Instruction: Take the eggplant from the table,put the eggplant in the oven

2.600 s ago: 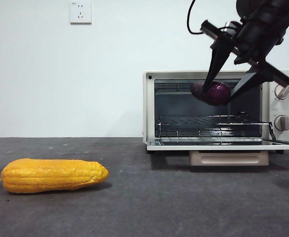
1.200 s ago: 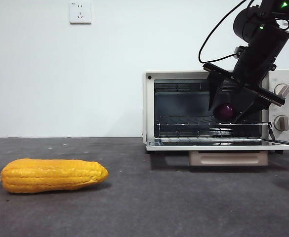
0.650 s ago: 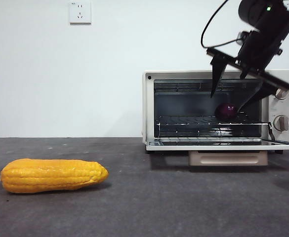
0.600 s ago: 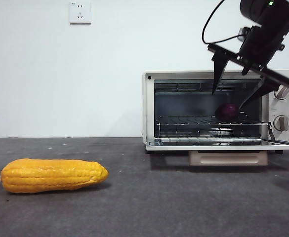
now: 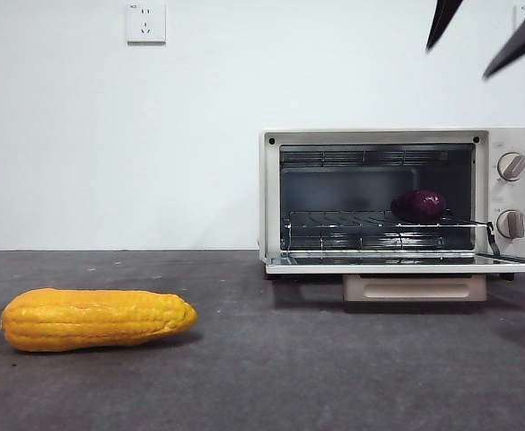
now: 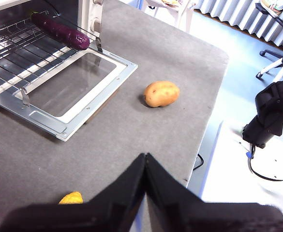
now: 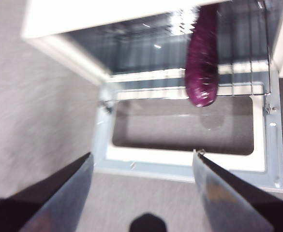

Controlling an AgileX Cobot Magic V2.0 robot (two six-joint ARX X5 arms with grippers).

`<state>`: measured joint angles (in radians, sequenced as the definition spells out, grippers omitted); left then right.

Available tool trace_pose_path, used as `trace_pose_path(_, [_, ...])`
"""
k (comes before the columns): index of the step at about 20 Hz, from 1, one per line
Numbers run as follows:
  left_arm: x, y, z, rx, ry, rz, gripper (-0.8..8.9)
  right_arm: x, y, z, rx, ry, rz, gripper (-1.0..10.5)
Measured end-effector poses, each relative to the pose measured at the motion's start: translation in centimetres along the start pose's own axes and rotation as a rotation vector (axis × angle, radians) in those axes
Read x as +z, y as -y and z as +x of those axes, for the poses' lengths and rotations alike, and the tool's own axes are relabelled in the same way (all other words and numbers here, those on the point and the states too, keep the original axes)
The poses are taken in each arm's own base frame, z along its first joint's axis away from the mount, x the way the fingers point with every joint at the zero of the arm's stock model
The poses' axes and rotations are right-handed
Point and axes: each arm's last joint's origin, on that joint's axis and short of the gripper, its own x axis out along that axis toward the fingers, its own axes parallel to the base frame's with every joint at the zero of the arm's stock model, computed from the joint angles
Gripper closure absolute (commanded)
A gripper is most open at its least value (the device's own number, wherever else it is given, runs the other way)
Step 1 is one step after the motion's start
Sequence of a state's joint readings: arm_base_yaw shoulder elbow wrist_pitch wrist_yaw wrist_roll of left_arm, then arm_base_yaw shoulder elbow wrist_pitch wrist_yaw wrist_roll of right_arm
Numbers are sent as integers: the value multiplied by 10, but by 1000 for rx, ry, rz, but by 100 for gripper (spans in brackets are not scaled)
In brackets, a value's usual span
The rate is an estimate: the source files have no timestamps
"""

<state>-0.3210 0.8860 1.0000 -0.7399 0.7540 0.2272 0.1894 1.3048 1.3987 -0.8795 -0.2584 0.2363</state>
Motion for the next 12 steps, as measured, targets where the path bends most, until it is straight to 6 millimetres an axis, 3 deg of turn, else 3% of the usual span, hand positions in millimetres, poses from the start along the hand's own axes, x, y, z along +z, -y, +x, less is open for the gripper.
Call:
trace_pose_path(7, [0, 0, 0, 1, 0, 0, 819, -42, -13, -78, 58, -9, -126, 600])
trace_pose_path(12, [0, 0, 0, 3, -1, 0, 819, -74, -21, -131, 132, 96, -182, 601])
